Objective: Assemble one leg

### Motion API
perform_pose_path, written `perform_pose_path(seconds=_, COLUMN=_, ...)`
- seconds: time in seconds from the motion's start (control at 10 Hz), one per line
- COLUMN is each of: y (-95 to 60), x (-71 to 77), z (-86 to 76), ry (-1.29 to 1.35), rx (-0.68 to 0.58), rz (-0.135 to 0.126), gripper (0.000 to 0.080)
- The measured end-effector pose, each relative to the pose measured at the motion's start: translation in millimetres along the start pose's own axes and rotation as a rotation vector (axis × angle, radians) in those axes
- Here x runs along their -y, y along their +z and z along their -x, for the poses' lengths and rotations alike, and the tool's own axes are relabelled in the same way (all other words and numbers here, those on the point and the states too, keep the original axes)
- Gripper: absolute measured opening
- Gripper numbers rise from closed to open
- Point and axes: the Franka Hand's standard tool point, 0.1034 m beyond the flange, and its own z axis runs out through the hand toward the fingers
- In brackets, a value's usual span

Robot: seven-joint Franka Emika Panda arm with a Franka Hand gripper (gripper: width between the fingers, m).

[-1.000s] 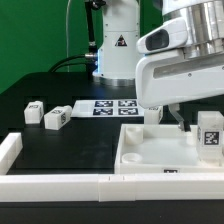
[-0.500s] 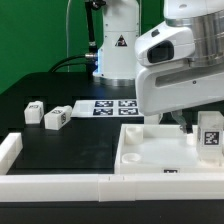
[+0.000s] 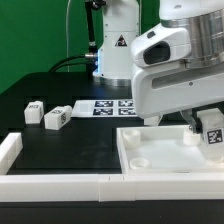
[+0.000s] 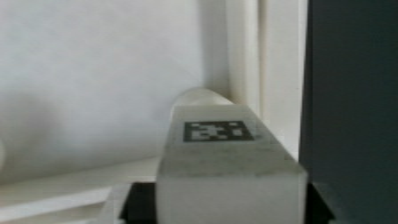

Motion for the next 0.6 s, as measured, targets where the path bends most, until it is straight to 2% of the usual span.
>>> perform_pose_path(seconds=0.3, y=0.0, x=0.1, z=-0.2, ry=0.069, rx=-0.001, rz=-0.001, gripper=0.0290)
perform_pose_path(seconds=0.6, y=-0.3, x=-1.7, z=-4.3, ry=0.465, rx=-0.026, rz=-0.018, gripper=0.0291)
